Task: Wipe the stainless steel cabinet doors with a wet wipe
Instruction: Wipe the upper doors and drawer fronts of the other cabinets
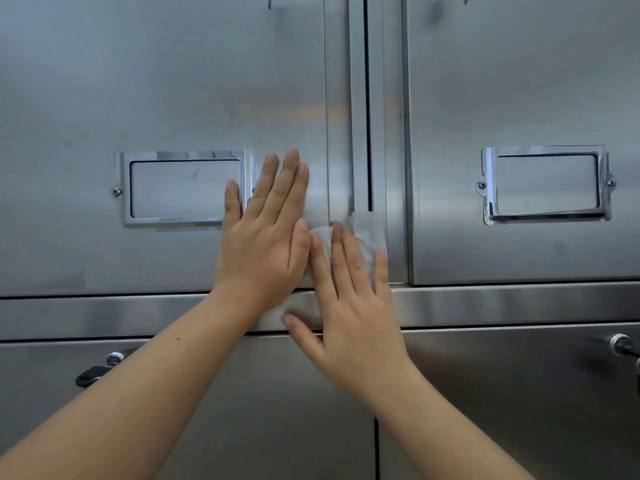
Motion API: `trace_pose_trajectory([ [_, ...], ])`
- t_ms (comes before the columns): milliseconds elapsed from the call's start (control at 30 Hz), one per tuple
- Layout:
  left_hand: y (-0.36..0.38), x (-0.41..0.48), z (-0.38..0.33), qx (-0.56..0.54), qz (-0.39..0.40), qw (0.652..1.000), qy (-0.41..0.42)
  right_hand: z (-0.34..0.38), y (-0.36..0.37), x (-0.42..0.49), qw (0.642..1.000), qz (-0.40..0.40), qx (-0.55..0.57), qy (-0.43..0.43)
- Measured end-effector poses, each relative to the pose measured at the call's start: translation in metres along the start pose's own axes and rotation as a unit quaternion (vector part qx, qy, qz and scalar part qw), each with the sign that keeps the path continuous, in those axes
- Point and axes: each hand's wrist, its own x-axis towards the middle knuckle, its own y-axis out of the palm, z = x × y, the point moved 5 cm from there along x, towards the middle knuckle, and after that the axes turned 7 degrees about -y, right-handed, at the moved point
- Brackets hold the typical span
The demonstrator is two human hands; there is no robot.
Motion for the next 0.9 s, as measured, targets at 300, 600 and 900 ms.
trace_pose_trajectory([
  [300, -0.002, 0.000, 0.001, -0.031, -0.006, 0.999, -0.001, -0.006, -0.002, 0.010, 1.000, -0.003, 0.005, -0.009],
  [600, -0.005, -0.001, 0.006, -0.018, -0.010, 1.000, 0.021, -0.002, 0.002, -0.007, 1.000, 0.002, 0.018, -0.023],
  [900, -0.007, -0.005, 0.016, 0.035, -0.025, 0.997, 0.060, -0.013, -0.003, 0.029, 0.999, 0.017, 0.029, 0.000],
])
